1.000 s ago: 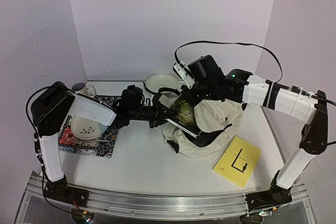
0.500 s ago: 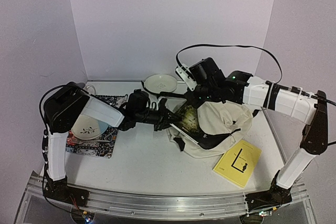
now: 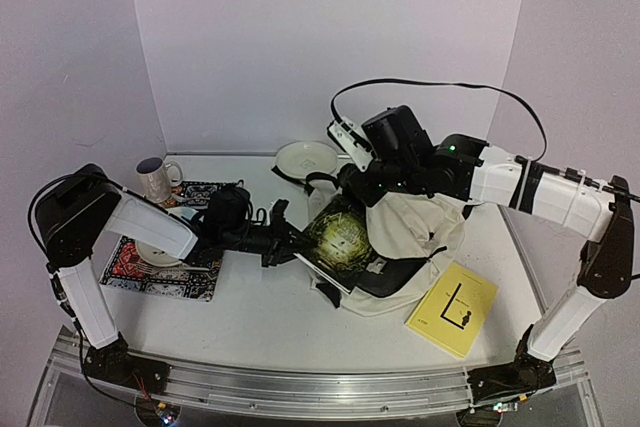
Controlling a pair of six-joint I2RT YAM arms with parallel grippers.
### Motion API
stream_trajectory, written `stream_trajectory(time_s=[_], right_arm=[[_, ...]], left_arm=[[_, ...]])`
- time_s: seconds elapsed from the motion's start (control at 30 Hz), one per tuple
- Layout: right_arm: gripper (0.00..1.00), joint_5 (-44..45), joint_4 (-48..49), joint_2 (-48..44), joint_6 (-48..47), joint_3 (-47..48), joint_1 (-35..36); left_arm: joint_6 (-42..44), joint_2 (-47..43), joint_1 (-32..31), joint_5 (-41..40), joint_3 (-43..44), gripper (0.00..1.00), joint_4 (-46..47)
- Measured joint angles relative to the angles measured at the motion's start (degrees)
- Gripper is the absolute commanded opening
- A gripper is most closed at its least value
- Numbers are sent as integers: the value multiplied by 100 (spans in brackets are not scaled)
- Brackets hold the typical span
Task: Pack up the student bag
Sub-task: Place the book in the largest pocket of the bag.
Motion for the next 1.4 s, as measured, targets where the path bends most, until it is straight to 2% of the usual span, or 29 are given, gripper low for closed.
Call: stream_trajectory(time_s=[0.27, 0.6, 0.97, 1.17, 1.4], right_arm=[[0, -483, 8, 0, -19, -2, 0], [0, -641, 136, -1, -45, -90, 0], [0, -932, 187, -1, -58, -109, 2], [0, -956, 218, 0, -58, -172, 24], [4, -913, 304, 5, -34, -177, 24]], left_arm=[[-13, 294, -74, 80, 773, 0, -297], [9, 305, -261, -17, 586, 0, -311], [22, 1436, -150, -408, 1995, 1, -398], [68, 1897, -62, -589, 2534, 10, -385], [381, 2022, -81, -989, 2606, 50, -362]])
